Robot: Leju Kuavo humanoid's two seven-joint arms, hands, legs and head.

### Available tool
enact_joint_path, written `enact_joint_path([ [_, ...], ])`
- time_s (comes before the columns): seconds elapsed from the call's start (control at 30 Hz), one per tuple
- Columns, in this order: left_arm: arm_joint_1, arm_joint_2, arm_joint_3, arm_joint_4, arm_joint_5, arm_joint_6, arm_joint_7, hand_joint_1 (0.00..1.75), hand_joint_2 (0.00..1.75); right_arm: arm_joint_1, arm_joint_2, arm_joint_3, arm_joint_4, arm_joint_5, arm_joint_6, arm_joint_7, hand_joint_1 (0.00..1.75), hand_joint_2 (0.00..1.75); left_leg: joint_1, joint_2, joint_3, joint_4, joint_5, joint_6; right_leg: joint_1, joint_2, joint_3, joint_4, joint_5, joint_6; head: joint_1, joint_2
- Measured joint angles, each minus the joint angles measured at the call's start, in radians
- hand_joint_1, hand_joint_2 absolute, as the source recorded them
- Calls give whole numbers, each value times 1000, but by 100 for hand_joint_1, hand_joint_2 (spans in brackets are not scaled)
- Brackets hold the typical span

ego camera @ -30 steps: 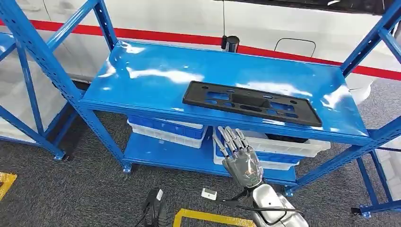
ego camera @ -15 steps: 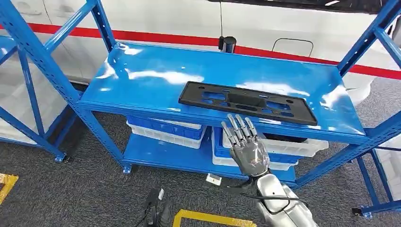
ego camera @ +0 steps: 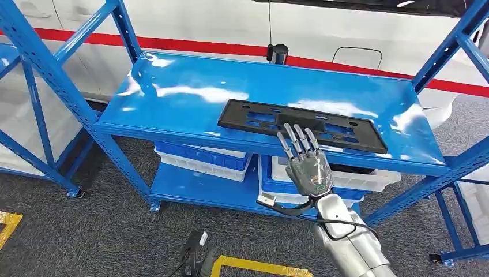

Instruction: Take the parts from the cabinet and place them on the table.

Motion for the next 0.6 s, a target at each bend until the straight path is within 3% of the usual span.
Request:
enact_joint_path([
  [0.03,0,0,-1,0,0,-2,0,0,175,-2,2,-4,6,0,0,0,0,175,0,0,0,0,0,0,0,0,0,0,0,0,0,0],
  [0.33,0,-10,-13,0,24,-68,3,0,175,-48,27,-49,122,-16,-2,-2,0,175,0,0,0,0,0,0,0,0,1,0,0,0,0,0],
  [0.6,-8,-14,-29,0,31,-77,17,0,175,-145,82,-95,270,-17,-6,-16,0,175,0,2,0,0,1,-1,0,1,2,3,0,0,0,0],
])
